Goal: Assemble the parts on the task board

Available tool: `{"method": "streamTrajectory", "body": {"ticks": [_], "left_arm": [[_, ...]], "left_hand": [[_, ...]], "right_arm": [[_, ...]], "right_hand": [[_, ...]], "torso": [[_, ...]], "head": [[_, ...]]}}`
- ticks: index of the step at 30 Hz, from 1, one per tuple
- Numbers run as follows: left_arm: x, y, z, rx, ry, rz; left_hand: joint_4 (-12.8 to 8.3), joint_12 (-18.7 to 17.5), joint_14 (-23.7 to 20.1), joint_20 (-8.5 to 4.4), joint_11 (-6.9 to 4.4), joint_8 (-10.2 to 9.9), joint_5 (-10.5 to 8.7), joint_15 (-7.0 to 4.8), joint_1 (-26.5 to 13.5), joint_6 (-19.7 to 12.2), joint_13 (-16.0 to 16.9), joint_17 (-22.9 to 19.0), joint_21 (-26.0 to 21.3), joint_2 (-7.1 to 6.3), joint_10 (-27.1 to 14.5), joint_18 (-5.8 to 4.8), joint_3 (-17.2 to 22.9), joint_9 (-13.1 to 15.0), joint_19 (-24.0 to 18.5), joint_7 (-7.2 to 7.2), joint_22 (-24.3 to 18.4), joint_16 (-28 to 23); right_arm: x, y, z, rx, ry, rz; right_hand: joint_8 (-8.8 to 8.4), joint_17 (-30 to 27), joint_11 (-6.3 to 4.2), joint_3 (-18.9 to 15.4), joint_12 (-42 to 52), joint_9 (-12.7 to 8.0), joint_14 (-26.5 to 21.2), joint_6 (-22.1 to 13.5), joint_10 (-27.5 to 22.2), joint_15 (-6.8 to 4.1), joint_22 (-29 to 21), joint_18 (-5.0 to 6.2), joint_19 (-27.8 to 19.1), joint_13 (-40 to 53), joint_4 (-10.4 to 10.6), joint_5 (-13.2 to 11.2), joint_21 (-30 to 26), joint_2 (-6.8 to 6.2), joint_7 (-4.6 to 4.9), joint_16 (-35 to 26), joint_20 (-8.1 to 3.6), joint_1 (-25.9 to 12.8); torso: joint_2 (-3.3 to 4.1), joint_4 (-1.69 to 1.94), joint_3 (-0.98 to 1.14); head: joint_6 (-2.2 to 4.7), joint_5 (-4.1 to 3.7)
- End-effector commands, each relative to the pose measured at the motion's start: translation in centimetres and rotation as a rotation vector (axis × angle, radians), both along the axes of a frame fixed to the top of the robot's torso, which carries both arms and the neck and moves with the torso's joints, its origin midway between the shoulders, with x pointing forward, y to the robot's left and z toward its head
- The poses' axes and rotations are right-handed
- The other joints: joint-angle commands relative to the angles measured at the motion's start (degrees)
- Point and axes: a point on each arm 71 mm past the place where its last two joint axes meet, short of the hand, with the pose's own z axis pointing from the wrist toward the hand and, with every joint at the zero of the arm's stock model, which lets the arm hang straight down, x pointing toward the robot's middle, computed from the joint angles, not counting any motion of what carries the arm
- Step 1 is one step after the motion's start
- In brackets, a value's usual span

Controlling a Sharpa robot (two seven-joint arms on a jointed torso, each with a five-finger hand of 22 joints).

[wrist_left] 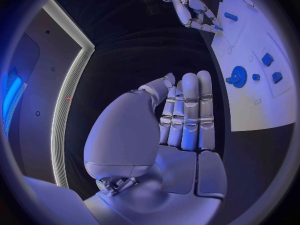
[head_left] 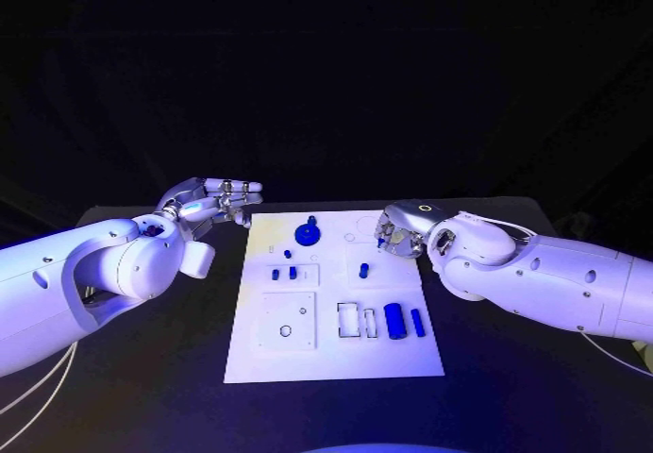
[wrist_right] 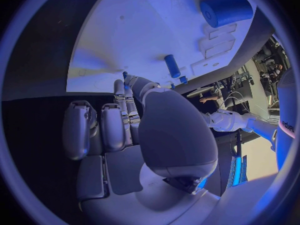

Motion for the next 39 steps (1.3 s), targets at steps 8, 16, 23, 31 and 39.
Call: {"method": "streamTrajectory", "body": {"ticks": [8, 16, 23, 31, 39], "left_arm": [[0.0, -0.1, 0.1, -0.007, -0.005, -0.017], [-0.1, -0.2, 0.2, -0.008, -0.006, -0.018], [-0.2, -1.0, 0.2, -0.014, -0.007, -0.036], [-0.5, -1.8, 0.2, -0.02, -0.004, -0.056], [-0.7, -2.3, 0.3, -0.024, -0.003, -0.069]], "left_hand": [[-0.4, 0.3, -0.5, 0.04, 0.0, -0.3, -0.03, -0.06, 0.3, -0.1, 0.1, -0.2, -0.2, 0.35, -0.4, 0.75, -0.1, -0.1, -0.2, 0.17, -0.1, -0.4], [-0.4, 0.3, -0.5, 0.04, 0.0, -0.3, -0.03, -0.06, 0.3, -0.1, 0.1, -0.2, -0.2, 0.35, -0.4, 0.75, -0.1, -0.1, -0.2, 0.17, -0.1, -0.4], [-0.4, 0.4, -0.5, 0.05, 0.04, -0.3, -0.03, -0.04, 0.2, -0.2, 0.1, -0.2, -0.3, 0.36, -0.5, 0.74, -0.2, -0.1, -0.2, 0.2, -0.1, -0.5], [-0.4, 0.4, -0.5, 0.06, 0.04, -0.3, -0.04, -0.03, 0.2, -0.1, 0.1, -0.3, -0.3, 0.38, -0.5, 0.74, -0.2, -0.1, -0.2, 0.21, -0.1, -0.5], [-0.4, 0.5, -0.5, 0.07, 0.05, -0.3, -0.04, -0.01, 0.2, -0.1, 0.1, -0.3, -0.3, 0.4, -0.5, 0.73, -0.2, -0.1, -0.2, 0.2, -0.2, -0.5]], "right_arm": [[-1.5, 0.1, 2.0, 0.086, -0.039, 0.014], [-4.8, 3.3, 3.5, 0.154, -0.02, 0.124], [-7.3, 7.8, 3.3, 0.186, 0.015, 0.251], [-8.2, 10.6, 1.3, 0.184, 0.056, 0.313], [-8.2, 11.9, -1.1, 0.173, 0.1, 0.323]], "right_hand": [[-0.25, -0.1, 0.02, 0.2, 0.1, 0.0, 1.9, 0.3, 0.4, -0.38, 7.4, -0.74, 0.4, -0.1, -0.1, -0.2, 0.5, -0.17, 0.06, 0.1, -0.04, -0.9], [-0.26, -0.1, 0.01, 0.2, 0.1, 0.0, 1.9, 0.4, 0.4, -0.39, 7.5, -0.79, 0.5, -0.1, -0.1, -0.2, 0.7, -0.19, 0.04, 0.1, -0.05, -1.0], [-0.26, -0.1, 0.0, 0.2, 0.1, 0.0, 1.9, 0.4, 0.4, -0.39, 7.5, -0.77, 0.5, -0.1, -0.1, -0.2, 0.6, -0.17, 0.03, 0.1, -0.05, -1.1], [-0.29, -0.2, -0.01, 0.3, 0.0, 0.0, 1.9, 0.4, 0.4, -0.4, 7.4, -0.73, 0.4, -0.1, -0.1, -0.2, 0.4, -0.11, 0.01, 0.0, -0.06, -1.1], [-0.31, -0.2, -0.01, 0.3, 0.0, 0.0, 1.9, 0.3, 0.4, -0.41, 7.4, -0.73, 0.4, -0.1, -0.1, -0.1, 0.4, -0.08, 0.02, 0.0, -0.07, -1.1]], "torso": [[0.05, -0.04, 0.01], [0.06, 0.05, -0.01], [-0.01, 0.16, -0.12], [0.1, 0.15, -0.2], [0.1, 0.07, -0.15]], "head": [[0.21, 0.21], [0.02, 1.35], [-0.46, 3.58], [-1.05, 5.36], [-1.68, 6.54]]}}
